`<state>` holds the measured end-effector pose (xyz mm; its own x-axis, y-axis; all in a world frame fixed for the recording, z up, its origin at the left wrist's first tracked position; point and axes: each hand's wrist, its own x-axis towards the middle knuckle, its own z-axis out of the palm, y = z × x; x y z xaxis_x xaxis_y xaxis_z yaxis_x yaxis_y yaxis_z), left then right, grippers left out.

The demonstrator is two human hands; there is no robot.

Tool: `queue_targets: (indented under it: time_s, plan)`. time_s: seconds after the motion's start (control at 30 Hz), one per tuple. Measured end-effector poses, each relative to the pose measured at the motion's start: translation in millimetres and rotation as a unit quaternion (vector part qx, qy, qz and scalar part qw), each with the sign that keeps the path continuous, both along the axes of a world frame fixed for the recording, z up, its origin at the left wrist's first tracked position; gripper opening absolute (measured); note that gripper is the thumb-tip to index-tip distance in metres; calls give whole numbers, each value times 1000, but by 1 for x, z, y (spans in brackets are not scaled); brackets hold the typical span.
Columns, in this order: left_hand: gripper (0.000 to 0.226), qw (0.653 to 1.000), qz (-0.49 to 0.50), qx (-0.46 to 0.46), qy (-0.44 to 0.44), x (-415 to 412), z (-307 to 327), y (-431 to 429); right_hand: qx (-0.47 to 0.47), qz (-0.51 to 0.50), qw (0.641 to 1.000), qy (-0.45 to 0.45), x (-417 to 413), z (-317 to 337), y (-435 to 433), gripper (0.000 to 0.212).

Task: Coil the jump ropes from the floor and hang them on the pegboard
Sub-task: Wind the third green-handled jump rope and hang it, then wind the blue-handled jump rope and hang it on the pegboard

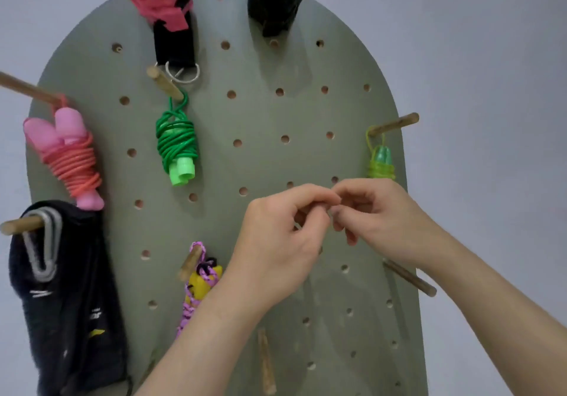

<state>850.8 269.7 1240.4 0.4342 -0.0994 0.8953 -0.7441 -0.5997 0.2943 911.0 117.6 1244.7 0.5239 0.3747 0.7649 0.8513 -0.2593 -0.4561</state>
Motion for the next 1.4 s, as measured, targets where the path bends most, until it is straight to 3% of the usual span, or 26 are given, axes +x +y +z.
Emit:
queue_targets:
  time_s: [0.1,0.33,0.5,0.7,0.93,1.13,1.3,1.4]
  plan:
    - [24,993,-79,-54,63,-41,-39,26,-69,43,994,69,-43,-18,13,22]
    - [36,973,-54,-104,199,-139,-190,84,-221,38,956,191,-140,-119,65,19]
    - [37,904,-54,-136,403,-184,-292,103,-344,10,897,277,-170,-223,90,21]
    - [39,831,17,-83,550,-195,-421,118,-451,-6,810,374,-177,-379,97,29]
    - [27,722,62,27,689,-234,-619,111,-397,-39,727,559,-228,-612,66,44]
    - [35,667,66,129,731,-256,-815,81,-283,-124,637,706,-296,-833,9,51]
    - [34,628,-18,211,748,-268,-981,19,-141,-231,529,804,-349,-1006,-57,47]
    - [36,604,-83,263,747,-272,-1068,-35,-117,-282,513,802,-366,-1094,-94,36]
